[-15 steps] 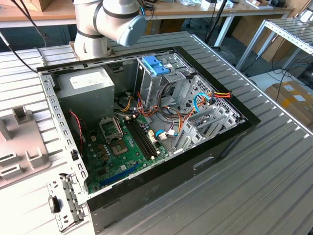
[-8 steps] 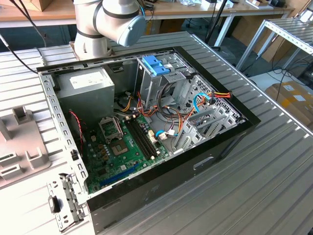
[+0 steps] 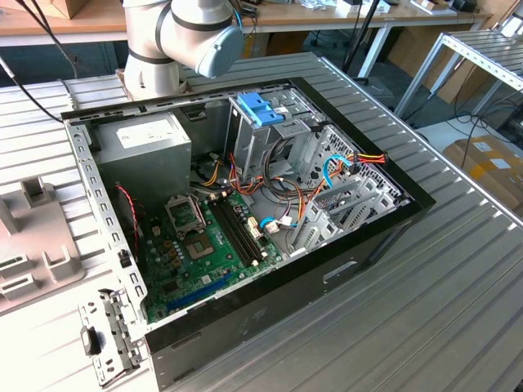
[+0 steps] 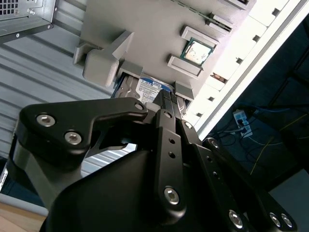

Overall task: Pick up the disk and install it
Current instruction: 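Reach for the disk, then pick up the disk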

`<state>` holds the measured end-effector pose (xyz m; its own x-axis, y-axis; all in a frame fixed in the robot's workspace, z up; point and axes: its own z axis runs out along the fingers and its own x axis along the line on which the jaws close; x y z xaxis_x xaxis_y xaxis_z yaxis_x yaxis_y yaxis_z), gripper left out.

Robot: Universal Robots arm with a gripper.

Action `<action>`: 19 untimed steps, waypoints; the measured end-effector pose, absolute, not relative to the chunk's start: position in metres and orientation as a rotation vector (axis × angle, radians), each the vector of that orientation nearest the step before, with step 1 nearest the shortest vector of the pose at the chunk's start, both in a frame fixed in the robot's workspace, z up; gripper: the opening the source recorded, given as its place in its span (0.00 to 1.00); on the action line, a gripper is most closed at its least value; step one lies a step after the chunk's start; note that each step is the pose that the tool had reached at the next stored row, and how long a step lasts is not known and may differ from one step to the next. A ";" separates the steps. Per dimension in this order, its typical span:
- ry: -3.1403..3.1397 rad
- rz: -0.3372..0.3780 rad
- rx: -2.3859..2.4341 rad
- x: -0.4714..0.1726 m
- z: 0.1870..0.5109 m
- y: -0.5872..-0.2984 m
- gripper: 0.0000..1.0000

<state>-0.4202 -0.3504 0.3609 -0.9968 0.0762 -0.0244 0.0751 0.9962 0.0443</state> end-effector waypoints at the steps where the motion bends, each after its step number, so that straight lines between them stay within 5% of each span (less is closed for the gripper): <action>1: 3.113 0.068 0.118 -0.420 0.361 -0.350 0.11; 19: 3.117 0.070 -0.054 -0.420 0.361 -0.350 0.11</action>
